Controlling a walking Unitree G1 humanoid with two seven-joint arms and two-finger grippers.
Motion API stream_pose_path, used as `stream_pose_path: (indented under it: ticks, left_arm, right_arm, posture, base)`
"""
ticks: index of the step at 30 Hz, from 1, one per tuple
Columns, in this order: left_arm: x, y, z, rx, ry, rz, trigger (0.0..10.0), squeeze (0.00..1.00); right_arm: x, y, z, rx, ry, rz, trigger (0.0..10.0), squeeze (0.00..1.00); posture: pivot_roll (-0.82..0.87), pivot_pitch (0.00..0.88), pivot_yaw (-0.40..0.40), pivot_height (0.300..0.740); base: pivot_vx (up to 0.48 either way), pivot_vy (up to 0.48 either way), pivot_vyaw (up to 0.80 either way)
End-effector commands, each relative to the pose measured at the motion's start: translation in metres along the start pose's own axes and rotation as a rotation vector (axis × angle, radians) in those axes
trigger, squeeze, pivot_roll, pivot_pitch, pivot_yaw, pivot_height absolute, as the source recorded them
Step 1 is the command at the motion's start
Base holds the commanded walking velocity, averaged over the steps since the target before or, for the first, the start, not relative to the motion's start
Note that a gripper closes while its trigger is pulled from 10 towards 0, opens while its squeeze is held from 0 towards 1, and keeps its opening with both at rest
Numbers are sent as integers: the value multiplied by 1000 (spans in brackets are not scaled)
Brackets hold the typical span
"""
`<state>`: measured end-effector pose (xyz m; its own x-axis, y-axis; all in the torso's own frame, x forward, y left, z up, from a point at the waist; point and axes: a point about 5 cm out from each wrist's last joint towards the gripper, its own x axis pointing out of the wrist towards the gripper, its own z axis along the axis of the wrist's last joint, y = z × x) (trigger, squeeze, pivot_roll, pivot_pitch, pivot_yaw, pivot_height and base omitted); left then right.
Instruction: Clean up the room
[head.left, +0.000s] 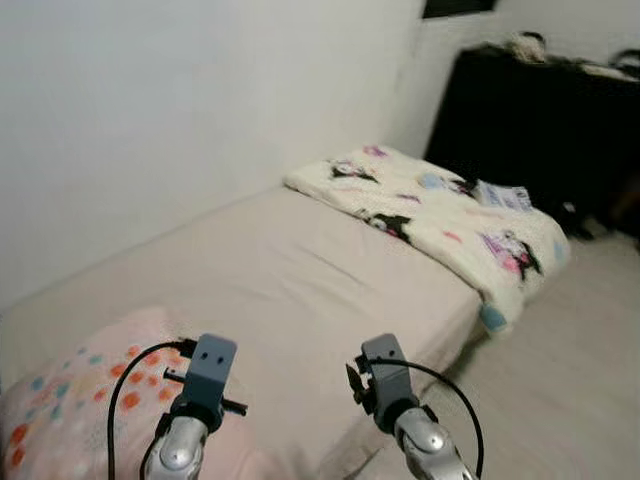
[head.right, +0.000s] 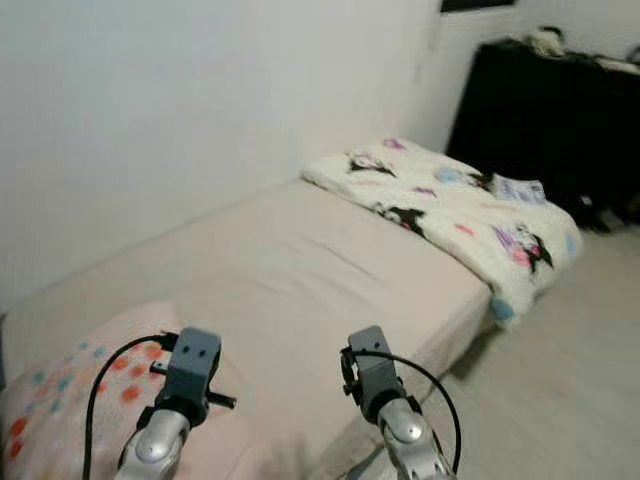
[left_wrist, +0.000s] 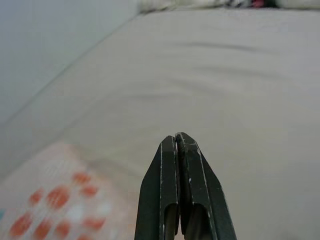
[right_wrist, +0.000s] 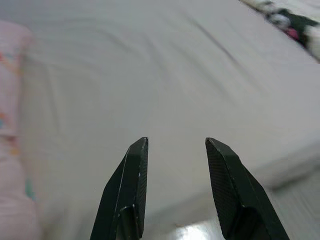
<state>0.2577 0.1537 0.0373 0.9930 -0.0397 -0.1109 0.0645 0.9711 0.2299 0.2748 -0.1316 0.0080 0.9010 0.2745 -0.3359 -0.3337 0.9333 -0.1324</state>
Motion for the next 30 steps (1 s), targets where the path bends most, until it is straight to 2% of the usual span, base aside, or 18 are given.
stream_pose_path:
  ticks: [1, 19, 30]
  left_arm:
    - [-2, 0, -4, 1, 10, 3, 10000, 0]
    - [-4, 2, -7, 0, 19, 21, 10000, 0]
    - [-3, 2, -6, 26, 23, -12, 10000, 0]
  right_arm:
    - [1, 1, 1, -12, -4, 12, 10000, 0]
    - [2, 1, 1, -33, -5, 31, 10000, 0]
    - [1, 3, -1, -35, -2, 34, 10000, 0]
  posture:
    - [-13, 0, -40, 740]
    - [-15, 0, -51, 740]
    - [-11, 0, -47, 740]
  base:
    - [0, 0, -800]
    - [0, 0, -784]
    - [0, 0, 0]
